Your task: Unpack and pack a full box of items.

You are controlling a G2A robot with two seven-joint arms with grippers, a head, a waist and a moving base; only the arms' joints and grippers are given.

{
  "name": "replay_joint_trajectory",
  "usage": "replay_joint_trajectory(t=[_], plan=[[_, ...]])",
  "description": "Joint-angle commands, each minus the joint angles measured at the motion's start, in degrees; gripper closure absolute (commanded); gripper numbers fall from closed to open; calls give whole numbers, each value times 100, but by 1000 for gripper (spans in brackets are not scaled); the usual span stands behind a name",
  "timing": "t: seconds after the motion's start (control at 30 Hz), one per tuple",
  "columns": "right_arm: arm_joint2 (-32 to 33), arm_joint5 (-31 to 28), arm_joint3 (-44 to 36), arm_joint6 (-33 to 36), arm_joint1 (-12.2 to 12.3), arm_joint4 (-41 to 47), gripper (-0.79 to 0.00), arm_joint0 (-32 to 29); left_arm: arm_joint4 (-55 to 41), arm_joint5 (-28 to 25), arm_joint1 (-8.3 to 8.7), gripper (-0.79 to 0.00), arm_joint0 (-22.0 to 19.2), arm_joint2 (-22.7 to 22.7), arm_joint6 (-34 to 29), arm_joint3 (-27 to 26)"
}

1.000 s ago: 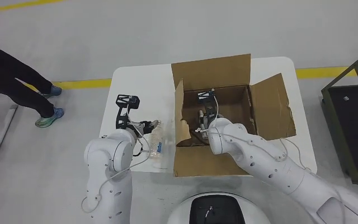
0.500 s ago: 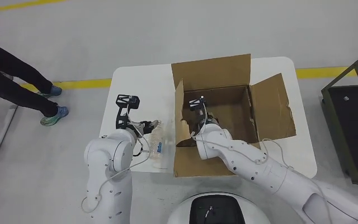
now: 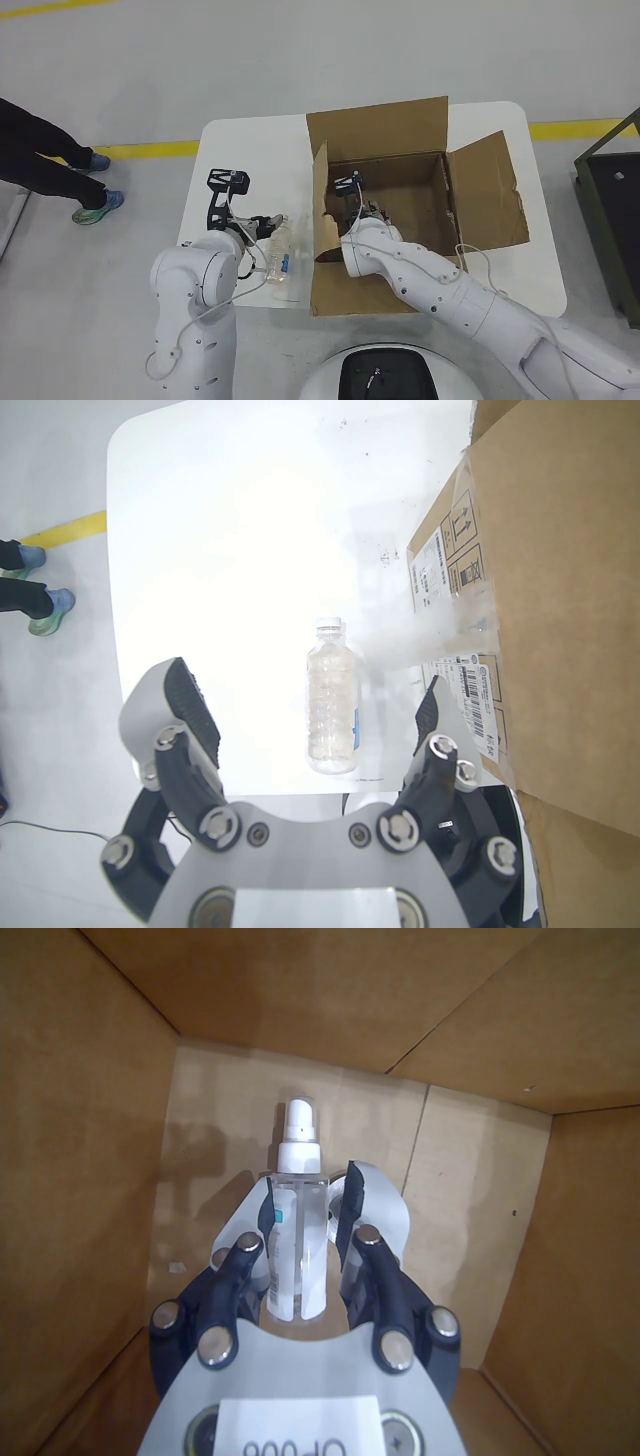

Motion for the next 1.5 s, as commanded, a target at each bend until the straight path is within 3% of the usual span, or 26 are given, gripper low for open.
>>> replay_joint_trajectory(t=[0.0,0.6,0.87,1.0,1.03,1.13,1.3,1.47], plan=[[37,-18,79,-16,-39,24,-348,-12,0,0,0,-785,0,0,0,0],[333,-375,621,-255,-357,252,-369,-119,0,0,0,-785,0,0,0,0],[445,-483,870,-330,-479,299,-345,-128,0,0,0,-785,0,0,0,0],[481,-515,966,-340,-536,276,-286,-120,0,0,0,-785,0,0,0,0],[490,-519,991,-339,-549,260,-243,-115,0,0,0,-785,0,0,0,0],[542,-523,1038,-346,-582,241,0,-108,0,0,0,-785,0,0,0,0],[743,-520,829,-515,-590,241,0,-184,0,0,0,-785,0,0,0,0],[1198,-721,-2,-920,-460,197,0,-563,0,0,0,-785,0,0,0,0]])
